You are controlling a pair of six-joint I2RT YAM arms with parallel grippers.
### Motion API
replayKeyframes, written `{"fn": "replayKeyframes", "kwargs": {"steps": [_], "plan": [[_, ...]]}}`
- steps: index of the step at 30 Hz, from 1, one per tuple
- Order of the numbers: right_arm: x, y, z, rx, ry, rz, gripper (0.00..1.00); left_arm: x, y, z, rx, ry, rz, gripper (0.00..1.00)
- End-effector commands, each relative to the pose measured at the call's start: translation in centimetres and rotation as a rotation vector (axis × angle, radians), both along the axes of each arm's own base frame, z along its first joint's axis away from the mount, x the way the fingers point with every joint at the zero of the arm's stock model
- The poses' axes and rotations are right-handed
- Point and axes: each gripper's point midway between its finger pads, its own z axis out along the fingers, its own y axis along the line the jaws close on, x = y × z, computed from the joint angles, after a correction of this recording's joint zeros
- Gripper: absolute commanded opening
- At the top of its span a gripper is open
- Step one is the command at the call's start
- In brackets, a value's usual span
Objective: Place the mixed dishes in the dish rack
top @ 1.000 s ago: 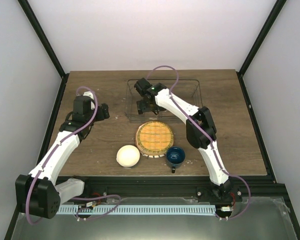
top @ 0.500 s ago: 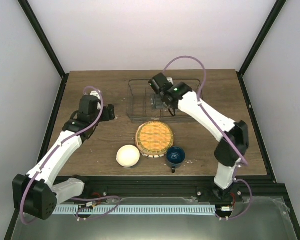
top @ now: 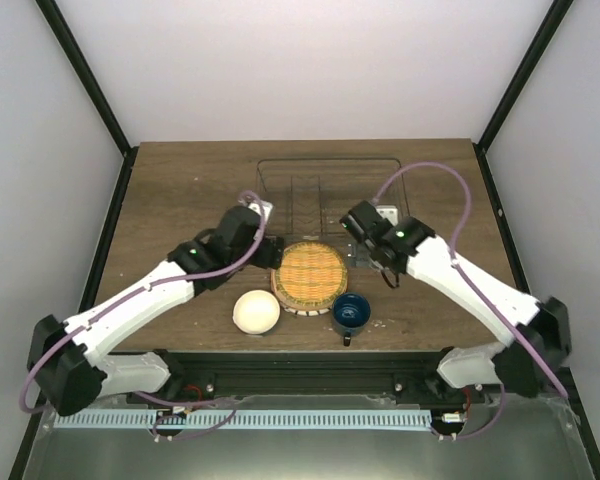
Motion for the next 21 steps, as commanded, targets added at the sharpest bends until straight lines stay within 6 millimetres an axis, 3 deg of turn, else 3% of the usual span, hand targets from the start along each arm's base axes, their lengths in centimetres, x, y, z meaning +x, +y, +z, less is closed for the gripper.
{"fn": "replayKeyframes", "kwargs": {"steps": [1,3,6,10,14,21], "plan": [[-1.7,-3.9,5.3,0.101,-0.194,-0.199,1.0,-1.0,-3.2,-1.6,0.045,0.051,-0.066,0.91],[-2.7,-6.2,6.5,0.085,-0.242,-0.284,1.0,-1.4,-4.8,-2.1,0.061,0.065,-0.099,0.91],[-4.4,-9.3,6.7,0.018,-0.259,-0.398,1.0,-2.5,-7.6,-2.6,0.079,0.083,-0.169,0.91],[-4.9,-9.8,6.3,0.03,-0.262,-0.418,1.0,-4.3,-11.1,-3.6,0.091,0.108,-0.249,0.91],[-5.2,-10.1,7.5,0.081,-0.302,-0.413,1.0,-6.4,-14.0,-4.6,0.066,0.144,-0.328,0.91],[-5.6,-9.9,7.7,0.108,-0.304,-0.358,1.0,-8.8,-16.9,-6.6,0.11,0.178,-0.392,0.91]]}}
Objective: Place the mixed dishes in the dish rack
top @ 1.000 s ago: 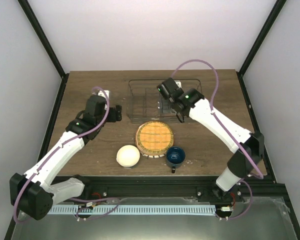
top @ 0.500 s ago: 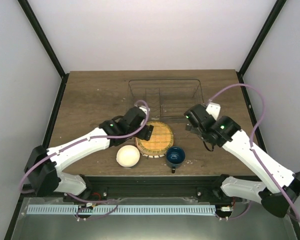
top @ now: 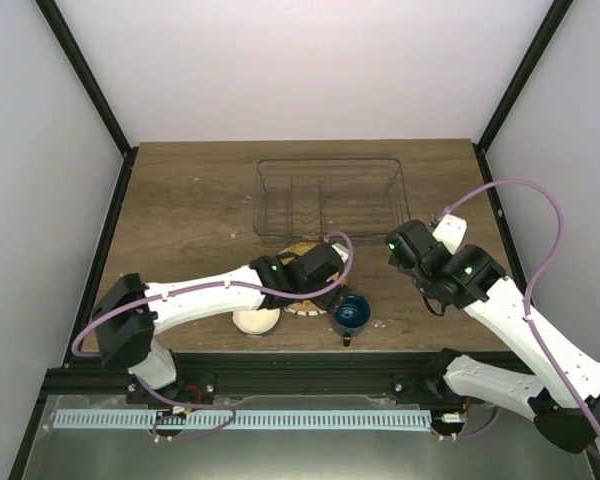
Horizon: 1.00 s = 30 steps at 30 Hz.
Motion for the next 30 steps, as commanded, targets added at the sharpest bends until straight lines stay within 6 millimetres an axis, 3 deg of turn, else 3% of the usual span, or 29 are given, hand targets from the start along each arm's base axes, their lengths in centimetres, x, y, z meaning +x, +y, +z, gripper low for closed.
{"fn": "replayKeyframes", "kwargs": {"steps": [1,8,19,23,30], "plan": [[-0.1,-0.3,0.3,-0.008,-0.023,0.002,1.0,-1.1,-2.1,-0.2,-0.006,0.015,-0.026,0.91],[-0.8,-1.0,1.6,0.016,-0.055,-0.002,1.0,-2.3,-2.5,-2.1,0.029,0.051,-0.047,0.9],[-1.3,-1.5,2.0,0.023,-0.064,0.0,1.0,-4.4,-3.6,-6.3,0.088,0.13,-0.077,0.85],[-1.4,-1.5,2.0,0.019,-0.063,0.003,1.0,-4.3,-4.0,-6.4,0.078,0.13,-0.078,0.74],[-1.3,-1.5,1.7,0.014,-0.057,0.004,1.0,-4.4,-4.7,-7.5,0.089,0.148,-0.096,0.48]]}}
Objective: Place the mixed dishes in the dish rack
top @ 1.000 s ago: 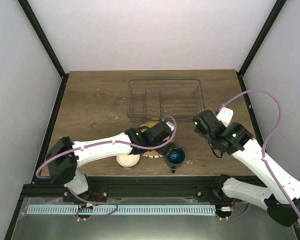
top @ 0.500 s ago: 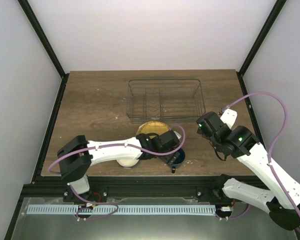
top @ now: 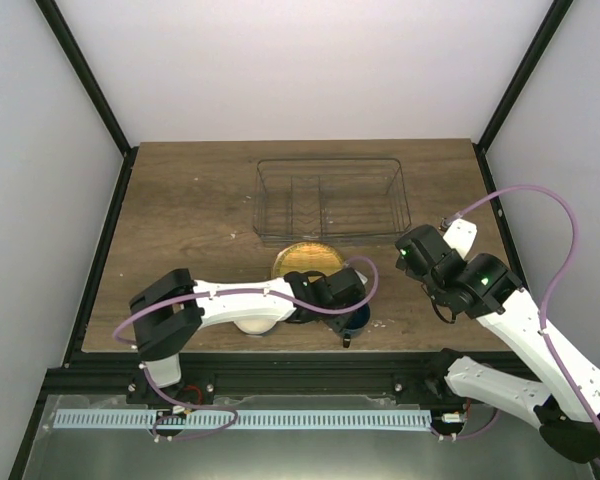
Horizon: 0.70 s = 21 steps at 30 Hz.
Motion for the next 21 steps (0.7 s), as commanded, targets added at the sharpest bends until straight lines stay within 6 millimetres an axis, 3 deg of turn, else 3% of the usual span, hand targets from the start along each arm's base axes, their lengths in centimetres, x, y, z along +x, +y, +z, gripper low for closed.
{"fn": "replayKeyframes", "kwargs": {"steps": [1,6,11,18,21], "plan": [[-0.1,-0.4,0.6,-0.011,-0.022,-0.007,1.0,-0.2,-1.3,-0.6,-0.014,0.016,-0.022,0.45],[-0.1,-0.5,0.5,-0.015,-0.022,-0.005,1.0,-0.3,-1.6,-1.2,-0.013,0.029,-0.024,0.28],[-0.1,-0.5,0.3,-0.016,-0.021,-0.004,1.0,0.0,-1.6,0.0,-0.038,0.005,-0.012,0.0],[0.7,2.1,0.5,0.07,-0.09,0.143,1.0,0.6,-0.7,4.0,-0.195,-0.015,0.022,0.0],[1.0,3.5,0.8,0.114,-0.129,0.22,1.0,1.8,0.5,7.1,-0.337,-0.012,0.066,0.0]]}}
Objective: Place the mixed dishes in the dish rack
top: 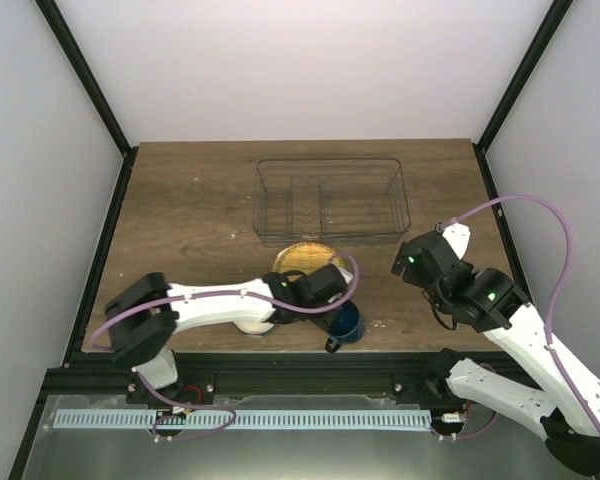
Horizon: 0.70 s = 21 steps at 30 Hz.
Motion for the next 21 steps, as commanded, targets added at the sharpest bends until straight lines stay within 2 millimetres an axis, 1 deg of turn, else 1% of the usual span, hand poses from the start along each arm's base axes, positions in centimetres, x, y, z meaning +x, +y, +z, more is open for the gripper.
{"fn": "replayKeyframes", "kwargs": {"steps": [1,4,7,11,14,17,19,20,21], "plan": [[1.0,2.7,1.5,0.08,-0.093,0.135,1.0,2.5,-0.2,7.7,-0.311,-0.039,0.073,0.0],[1.6,4.4,1.3,0.106,-0.112,0.206,1.0,4.1,1.6,10.6,-0.391,-0.078,0.115,0.0],[2.2,6.6,1.3,0.152,-0.146,0.293,1.0,5.7,3.1,14.1,-0.492,-0.122,0.145,0.0],[2.9,9.1,1.4,0.211,-0.208,0.393,1.0,9.0,6.4,17.9,-0.677,-0.137,0.219,0.0],[3.5,11.0,1.0,0.235,-0.237,0.469,1.0,11.3,8.9,19.1,-0.768,-0.144,0.262,0.0],[3.7,13.6,1.1,0.287,-0.286,0.587,1.0,13.0,10.8,19.9,-0.87,-0.141,0.286,0.0],[3.4,15.4,1.7,0.341,-0.341,0.679,1.0,13.8,11.8,20.6,-0.94,-0.149,0.29,0.0],[3.1,16.4,2.4,0.379,-0.381,0.737,1.0,14.1,12.3,21.0,-0.979,-0.158,0.287,0.0],[2.3,17.6,2.9,0.425,-0.408,0.824,1.0,14.4,12.8,21.3,-1.015,-0.164,0.285,0.0]]}}
